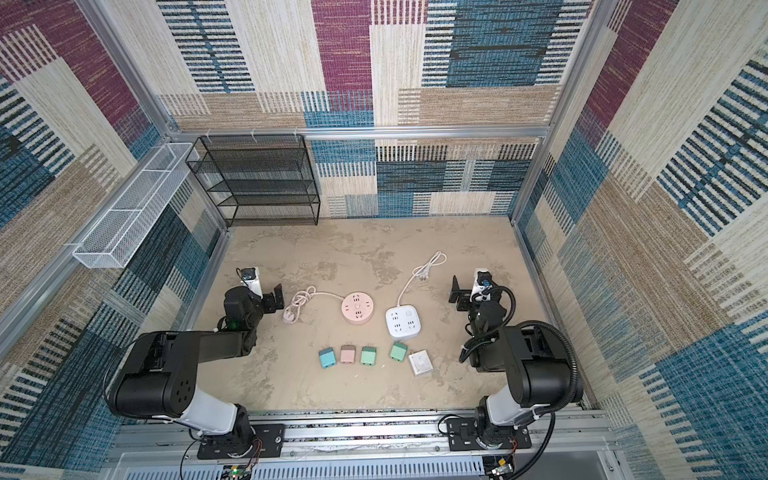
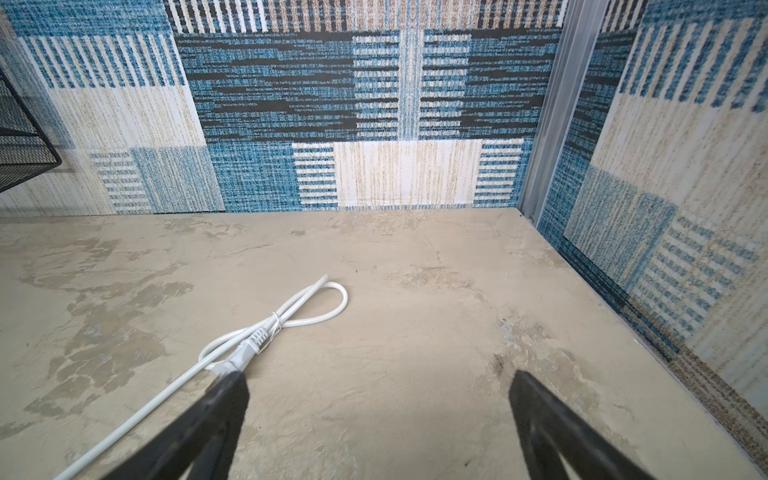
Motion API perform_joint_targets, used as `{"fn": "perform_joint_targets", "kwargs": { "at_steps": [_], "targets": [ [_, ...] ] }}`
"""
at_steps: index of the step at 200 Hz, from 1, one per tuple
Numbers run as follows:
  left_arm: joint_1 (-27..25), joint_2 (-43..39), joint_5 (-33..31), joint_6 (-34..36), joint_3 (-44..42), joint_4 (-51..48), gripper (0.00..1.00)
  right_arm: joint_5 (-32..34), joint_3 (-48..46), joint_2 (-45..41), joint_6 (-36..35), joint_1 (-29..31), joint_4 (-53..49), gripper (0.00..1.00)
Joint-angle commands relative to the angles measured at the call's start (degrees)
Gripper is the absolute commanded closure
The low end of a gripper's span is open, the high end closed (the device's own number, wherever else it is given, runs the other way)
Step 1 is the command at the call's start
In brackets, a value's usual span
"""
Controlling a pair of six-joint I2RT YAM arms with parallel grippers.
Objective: Insert the plug
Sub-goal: 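Move both grippers forward over the power strips and plug adapters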
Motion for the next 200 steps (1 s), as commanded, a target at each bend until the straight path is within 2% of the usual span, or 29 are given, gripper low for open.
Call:
{"fn": "perform_joint_targets", "kwargs": {
  "at_steps": [1, 35, 46, 71, 92, 108, 122, 142, 167, 200],
  "targets": [
    [0.06, -0.2, 0.23, 0.05, 0.03, 0.55, 0.0, -0.64, 0.29, -0.14, 0.32, 0.03, 0.33, 0.0],
    [-0.54, -1.01, 0.09, 0.66, -0.31, 1.22, 0.0, -0.69, 0.16, -0.16, 0.35, 0.01, 0.48, 0.0],
    [-1.25, -3.98, 0.98, 2.3, 0.93, -3.54, 0.0, -0.69, -0.09, -0.33, 0.27, 0.01, 0.74, 0.0],
    [-4.08, -10.59, -5.36, 0.82, 7.68, -21.95, 0.0, 0.07, 0.09, -0.82, 0.36, 0.02, 0.66, 0.0],
    [-5.53, -13.63, -4.39, -1.6, 8.54, -24.82, 0.0, 0.37, 6.6, -4.96, 0.31, 0.09, -13.51, 0.0],
    [-8.13, -15.31, -7.46, -3.32, 8.77, -26.87, 0.0, 1.84, 12.21, -6.49, 0.85, 0.51, -24.38, 0.0],
    [-10.49, -16.71, -11.3, -5.23, 10.04, -31.4, 0.0, 5.02, 17.05, -7.56, 6.58, 0.65, -34.08, 0.0],
    [-13.37, -18.44, -15.05, -13.74, 15.19, -43.01, 0.0, 7.43, 23.83, -7.84, 13.64, 2.3, -47.35, 0.0],
    [-14.18, -21.46, -10.07, -25.08, 21.21, -56.39, 0.0, 11.8, 26.07, -11.12, 16.29, 9.05, -55.83, 0.0],
    [-14.24, -28.04, 0.18, -29.78, 24.16, -67.83, 0.0, 13.87, 29.34, -15.71, 23.16, 20.38, -69.29, 0.03]
  ]
}}
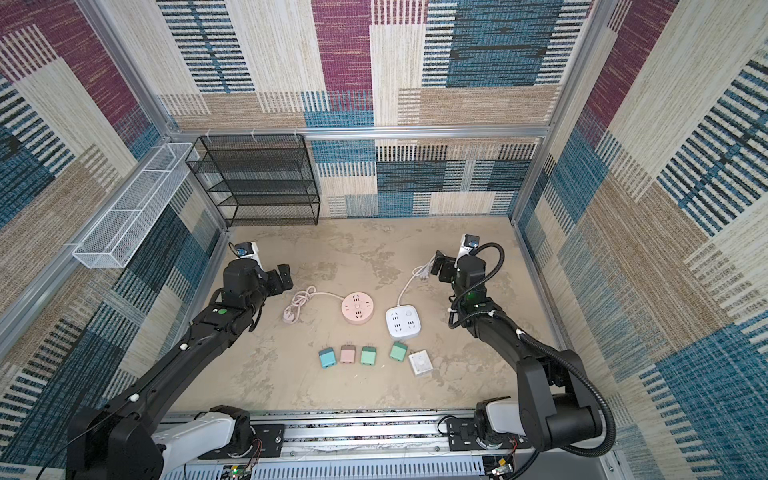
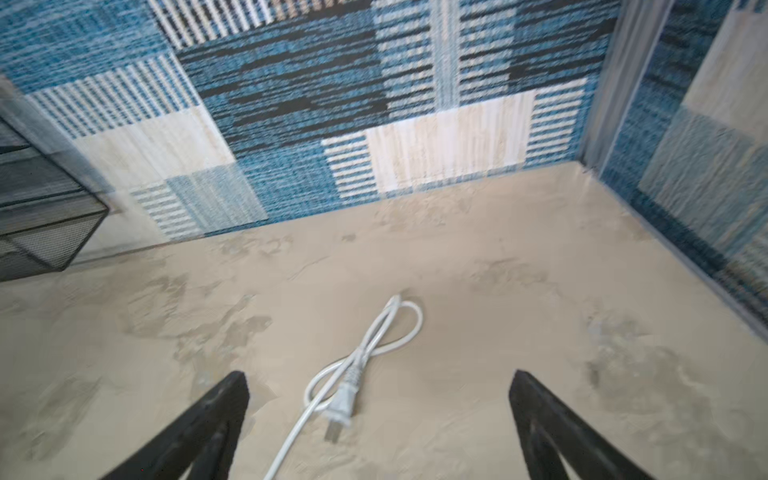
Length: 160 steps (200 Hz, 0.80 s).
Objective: Insert the plug
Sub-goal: 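Move both grippers forward over the power strips and plug adapters, then lower the right gripper and grasp the teal plug adapter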
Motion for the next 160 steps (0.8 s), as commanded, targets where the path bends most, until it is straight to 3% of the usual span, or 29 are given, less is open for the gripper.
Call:
{"fn": "perform_joint_targets", "kwargs": {
  "at_steps": [1, 41, 96, 133, 160],
  "targets": [
    [-0.11, -3.8, 7.68, -7.94, 1.58, -14.09, 0.0, 4.03, 2.39, -2.42, 7.22, 6.18, -14.14, 0.03],
    [-0.21, -12.38, 14.35, -11.16, 0.79, -23.95, 0.01, 8.27, 8.81, -5.09, 14.62, 21.36, -31.73, 0.1],
    [-1.06, -13.5, 23.49, -10.89, 0.82, -30.59, 0.01, 14.6, 17.88, -1.36, 27.67, 39.37, -51.69, 0.19],
    [-1.69, -14.82, 24.53, -11.26, -0.99, -31.22, 0.01, 12.52, 20.61, 3.4, 33.08, 47.23, -54.77, 0.26],
    [-1.62, -16.21, 23.94, -11.54, -1.82, -31.78, 0.01, 10.75, 22.55, 7.36, 31.84, 52.14, -50.86, 0.27]
  ]
}}
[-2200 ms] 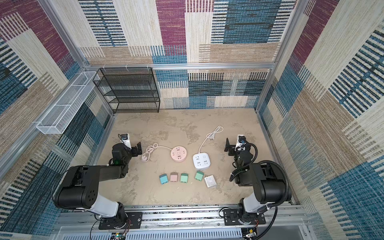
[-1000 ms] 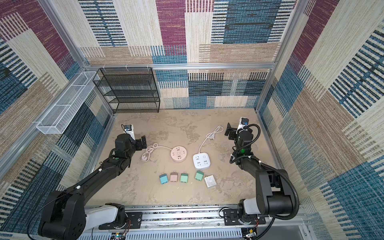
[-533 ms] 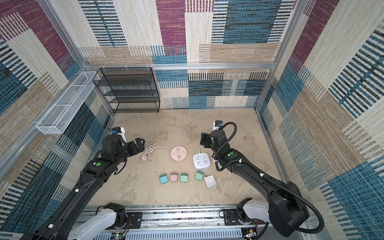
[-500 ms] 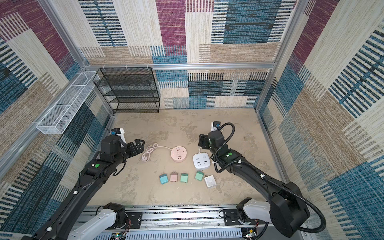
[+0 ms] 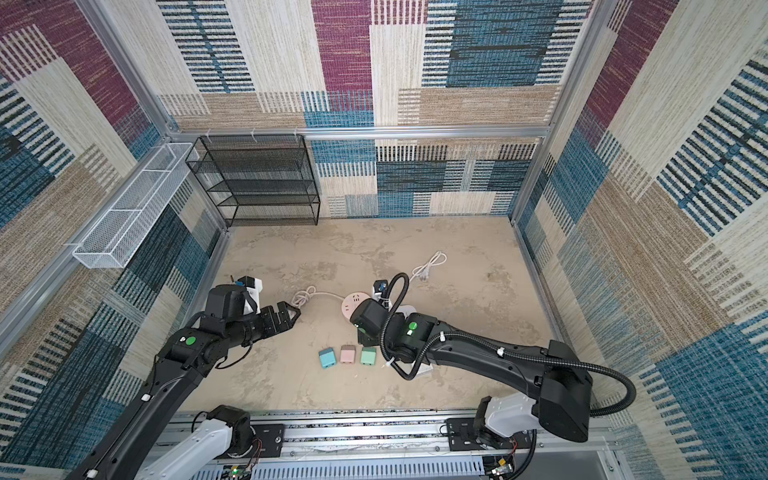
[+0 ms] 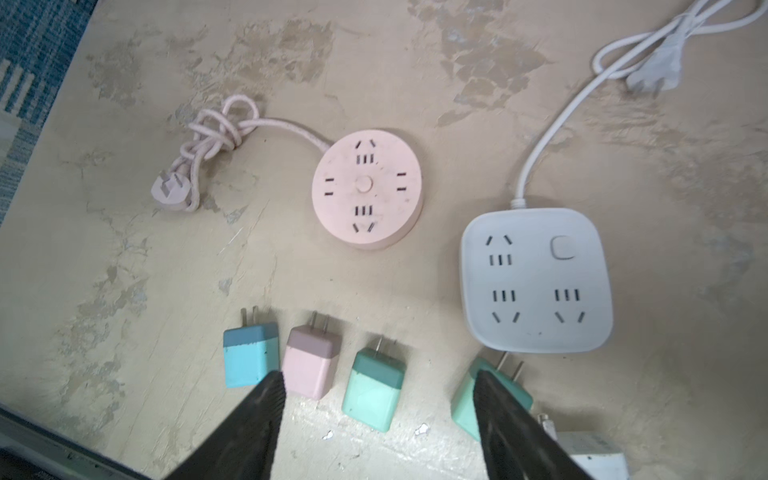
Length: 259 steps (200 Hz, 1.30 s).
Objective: Insert the plug
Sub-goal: 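Lower the right gripper and grasp the teal plug adapter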
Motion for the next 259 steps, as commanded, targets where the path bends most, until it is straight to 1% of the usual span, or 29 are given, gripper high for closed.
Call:
{"fn": "perform_joint_targets", "kwargs": {
  "at_steps": [1, 27, 58, 77, 90, 110, 130, 158, 208, 259],
  "targets": [
    [0.08, -0.86, 0.88, -0.86, -0.53, -1.47, 0.01, -1.25, 1.42, 2.54, 1.64, 2.99, 1.61, 0.27],
    [0.09, -1.38, 1.41, -2.14, -1.02, -1.64, 0.01, -3.3, 4.15, 7.96, 0.46, 4.84, 3.56, 0.3],
    [0.77, -2.57, 0.8, -2.75, -2.22, -1.93, 0.01, -6.04, 7.17, 13.1, -1.13, 5.45, 5.02, 0.34],
    [2.28, -4.11, 0.79, -3.36, -3.25, -2.28, 0.01, -7.79, 7.72, 15.53, -2.11, 5.78, 7.07, 0.36],
    [3.81, -5.36, 1.85, -3.84, -3.93, -2.12, 0.01, -8.94, 7.95, 17.14, -2.63, 5.84, 8.39, 0.38],
    [6.24, -7.02, 3.34, -4.55, -4.82, -1.89, 0.01, -10.5, 8.96, 19.93, -3.99, 5.92, 9.54, 0.44],
    [8.13, -7.87, 5.2, -4.68, -5.46, -1.4, 0.01, -11.0, 10.17, 22.24, -5.04, 6.17, 9.9, 0.46],
    [9.11, -8.23, 6.15, -4.62, -6.21, -0.99, 0.01, -11.61, 11.64, 25.42, -6.15, 6.26, 9.84, 0.47],
    [9.29, -8.87, 8.15, -6.05, -8.62, 1.4, 0.01, -12.81, 13.05, 29.03, -7.2, 6.48, 9.85, 0.47],
    [9.4, -9.32, 7.74, -5.68, -8.53, 0.97, 0.01, -12.98, 15.01, 32.38, -8.02, 6.43, 9.14, 0.46]
  ]
}}
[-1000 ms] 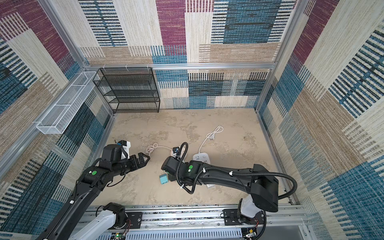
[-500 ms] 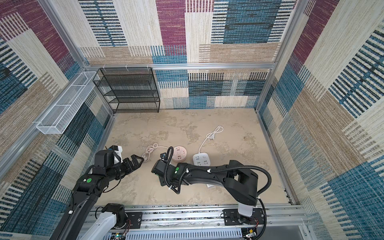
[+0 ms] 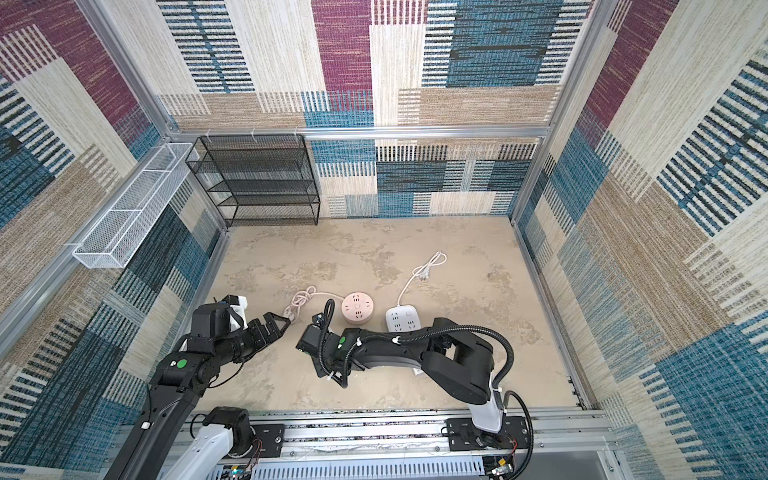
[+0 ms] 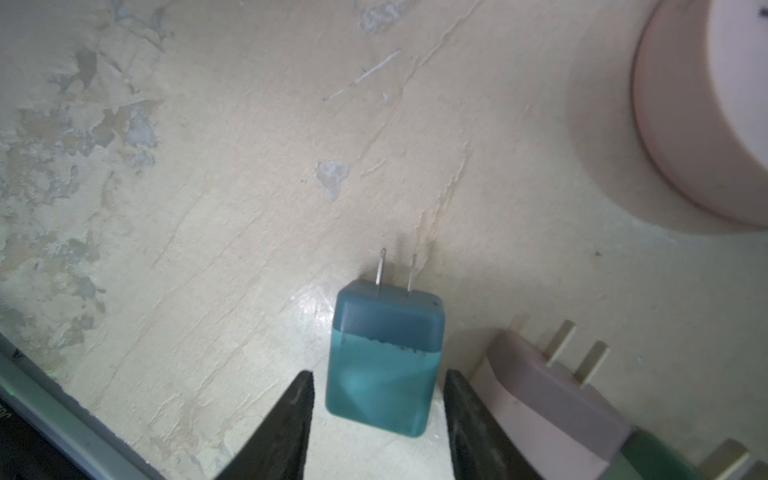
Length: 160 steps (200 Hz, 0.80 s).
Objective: Insert the plug
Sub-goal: 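Lower the right gripper and grasp the teal plug adapter, then lift the teal adapter with the right gripper toward the left gripper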
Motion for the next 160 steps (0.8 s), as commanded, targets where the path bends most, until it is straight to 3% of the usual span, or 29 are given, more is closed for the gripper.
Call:
{"fn": "perform_joint_targets", "kwargs": {
  "at_steps": [1, 67, 105, 133, 160],
  "targets": [
    [0.09, -0.4, 0.72, -0.53, 0.06, 1.06, 0.0, -0.19, 0.86, 1.25, -0.78, 0.06, 0.61, 0.46],
    [0.26, -0.55, 0.63, -0.38, -0.6, 1.05, 0.01, -0.74, 0.05, 3.22, -0.6, 0.11, 1.25, 0.46],
    [0.31, -0.51, 1.39, -0.7, -1.1, 1.67, 0.02, -0.92, -1.28, 2.8, -0.75, 0.13, 2.7, 0.52],
    [0.31, 0.1, 2.69, -0.65, -1.13, 2.59, 0.06, -0.99, -1.55, 1.66, -1.77, 0.08, 2.84, 0.66],
    [0.35, 2.9, 6.9, -0.4, -0.28, 4.18, 0.18, -0.74, -2.54, -2.57, -4.82, 0.07, 1.63, 0.86]
  ]
}}
